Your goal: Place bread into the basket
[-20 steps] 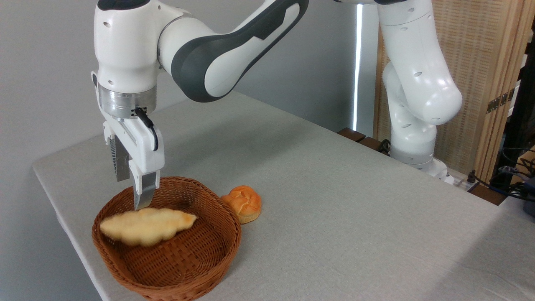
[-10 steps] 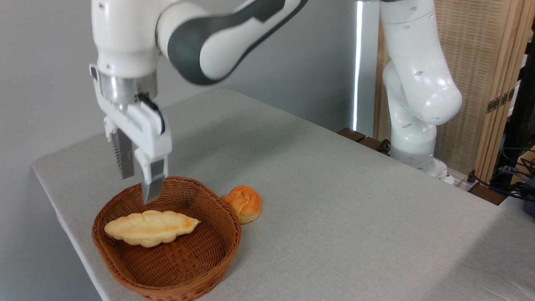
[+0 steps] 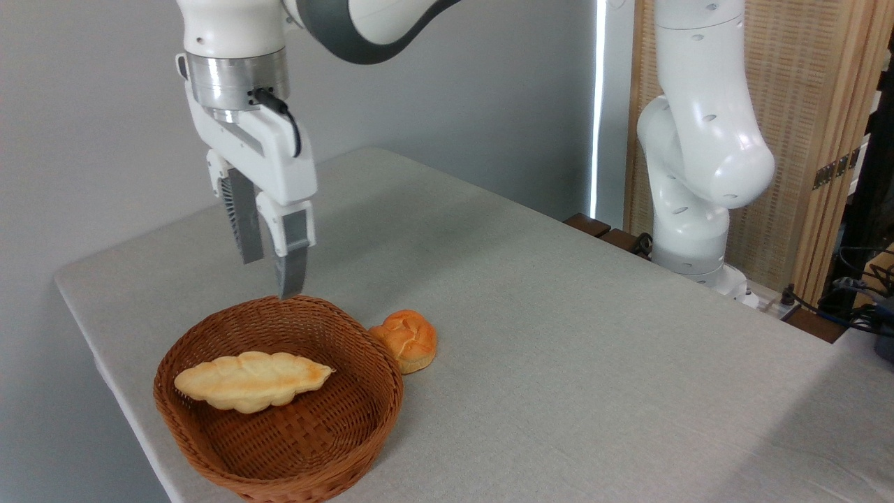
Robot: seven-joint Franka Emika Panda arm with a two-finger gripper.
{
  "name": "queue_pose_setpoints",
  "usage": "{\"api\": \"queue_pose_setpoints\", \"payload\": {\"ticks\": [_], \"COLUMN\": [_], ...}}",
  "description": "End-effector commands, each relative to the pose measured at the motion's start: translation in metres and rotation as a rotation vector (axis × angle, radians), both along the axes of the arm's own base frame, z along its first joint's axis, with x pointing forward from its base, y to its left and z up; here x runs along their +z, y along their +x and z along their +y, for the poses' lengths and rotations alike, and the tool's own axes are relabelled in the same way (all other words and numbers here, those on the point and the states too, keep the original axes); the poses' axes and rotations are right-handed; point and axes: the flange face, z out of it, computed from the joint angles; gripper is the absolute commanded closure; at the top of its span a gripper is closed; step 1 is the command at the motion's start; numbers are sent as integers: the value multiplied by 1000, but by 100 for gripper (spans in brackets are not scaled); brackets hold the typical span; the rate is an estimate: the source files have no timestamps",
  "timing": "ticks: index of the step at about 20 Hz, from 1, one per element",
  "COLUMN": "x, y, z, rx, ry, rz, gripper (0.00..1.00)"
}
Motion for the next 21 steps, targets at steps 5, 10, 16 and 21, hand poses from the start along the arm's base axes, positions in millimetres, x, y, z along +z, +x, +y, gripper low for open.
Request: {"api": "queue_pose_setpoints", "payload": {"ticks": [5,10,16,21], "x": [61,52,44,39], "y": [-60,-58,-59,-59], "z": [100,79,64,63], "rx": [120,73,34,6], "ry": [11,69,73,77], "rz": [72,83,90,102], "gripper": [0,0,0,0]}}
